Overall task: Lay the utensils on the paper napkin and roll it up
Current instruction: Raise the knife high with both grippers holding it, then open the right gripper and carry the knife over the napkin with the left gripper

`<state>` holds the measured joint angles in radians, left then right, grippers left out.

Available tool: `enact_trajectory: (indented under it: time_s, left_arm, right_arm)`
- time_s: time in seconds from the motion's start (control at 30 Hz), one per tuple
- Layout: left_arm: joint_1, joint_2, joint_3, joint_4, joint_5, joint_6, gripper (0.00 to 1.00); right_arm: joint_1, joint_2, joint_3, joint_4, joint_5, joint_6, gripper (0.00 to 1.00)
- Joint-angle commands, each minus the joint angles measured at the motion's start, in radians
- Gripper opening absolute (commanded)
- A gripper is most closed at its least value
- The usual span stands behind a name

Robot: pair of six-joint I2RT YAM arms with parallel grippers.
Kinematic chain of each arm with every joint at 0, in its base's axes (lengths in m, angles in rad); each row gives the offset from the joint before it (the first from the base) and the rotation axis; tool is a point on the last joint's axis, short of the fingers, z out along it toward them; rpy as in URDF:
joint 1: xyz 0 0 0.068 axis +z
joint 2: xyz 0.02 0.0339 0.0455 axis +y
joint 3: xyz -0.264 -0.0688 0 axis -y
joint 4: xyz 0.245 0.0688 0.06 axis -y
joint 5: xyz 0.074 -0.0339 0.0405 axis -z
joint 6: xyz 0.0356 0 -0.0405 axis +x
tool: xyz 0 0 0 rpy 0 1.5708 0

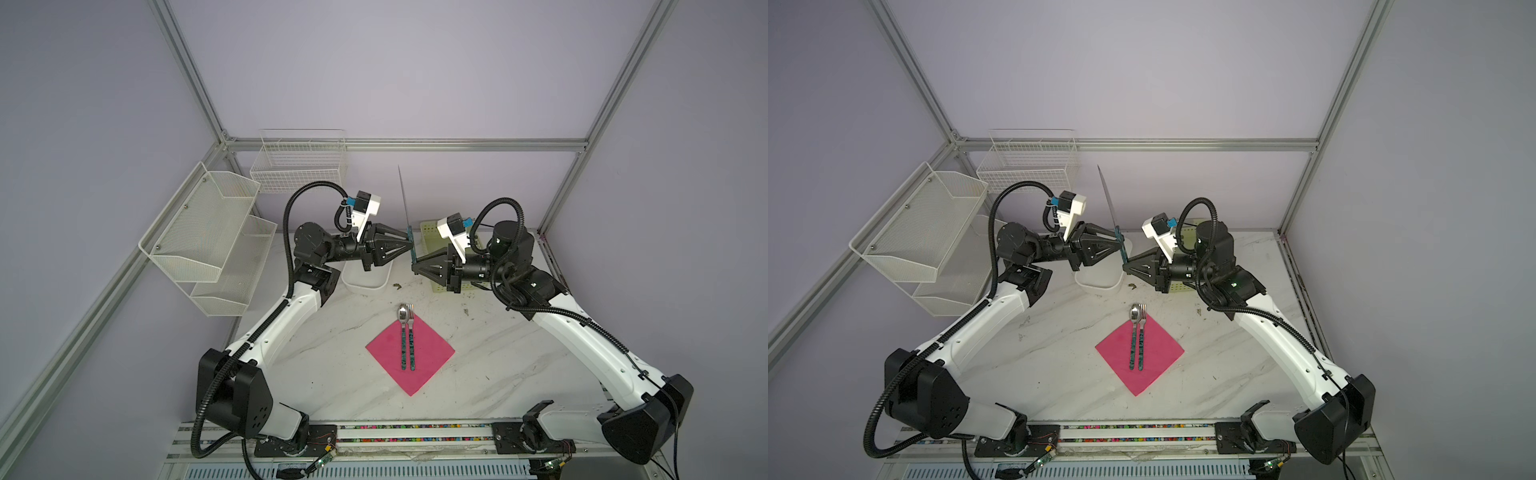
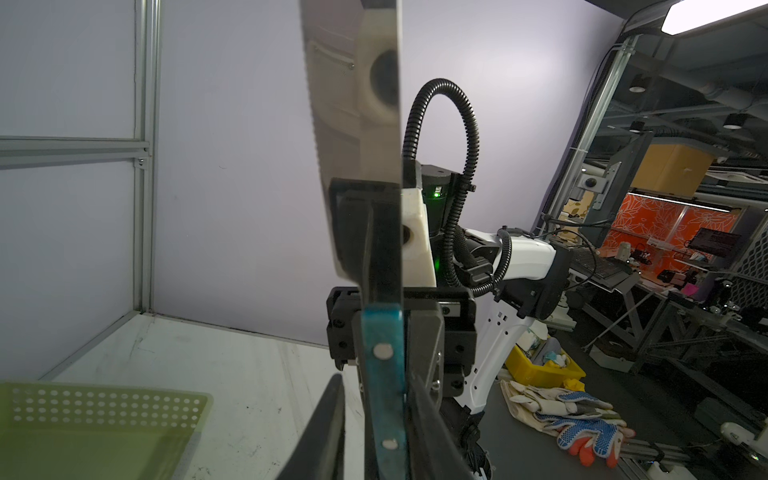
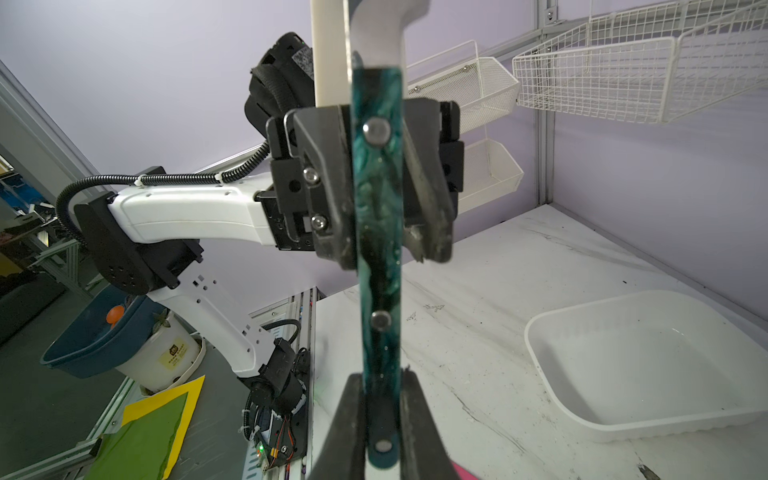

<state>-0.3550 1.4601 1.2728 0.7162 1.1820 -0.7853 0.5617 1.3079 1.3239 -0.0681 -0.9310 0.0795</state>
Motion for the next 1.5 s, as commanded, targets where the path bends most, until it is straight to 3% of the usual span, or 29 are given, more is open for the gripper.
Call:
enact_trajectory:
  time_s: [0.0, 0.17, 0.33, 0.53, 0.6, 0.67, 0.73, 1.1, 1.47]
  left_arm:
    - [-0.004, -0.017, 0.074, 0.016, -0.008, 0.017, 0.25]
    - [-0.004, -0.017, 0.075, 0.014, -0.012, 0.018, 0.28]
    - [-0.006, -0.018, 0.074, 0.014, -0.010, 0.021, 0.14]
    - [-0.005, -0.022, 0.075, -0.022, -0.023, 0.048, 0.09]
    - [-0.006, -0.024, 0.076, -0.057, -0.034, 0.069, 0.08]
    - [-0.007, -0.026, 0.077, -0.118, -0.060, 0.104, 0.07]
    - [-0.010, -0.026, 0.085, -0.224, -0.096, 0.159, 0.05]
    - [-0.122, -0.036, 0.109, -0.762, -0.514, 0.388, 0.00]
    - [-0.293, -0.001, 0.082, -1.081, -0.930, 0.318, 0.00]
  right_arm:
    - [0.004, -0.017, 0.008, 0.000, -0.018, -0.027, 0.00]
    - [0.004, -0.016, 0.006, 0.001, -0.023, -0.026, 0.00]
    - [0.005, -0.024, 0.002, 0.004, -0.014, -0.027, 0.00]
    - [0.004, -0.028, 0.001, 0.004, -0.009, -0.020, 0.00]
    - [0.004, -0.036, -0.003, 0.004, 0.006, -0.017, 0.19]
    - [0.004, -0.045, -0.007, 0.003, 0.017, -0.018, 0.28]
    - [-0.009, -0.057, -0.013, 0.003, 0.024, -0.018, 0.31]
    - [-0.194, -0.069, -0.038, 0.003, 0.044, 0.039, 0.36]
    - [-0.380, -0.045, -0.097, 0.001, 0.098, 0.135, 0.33]
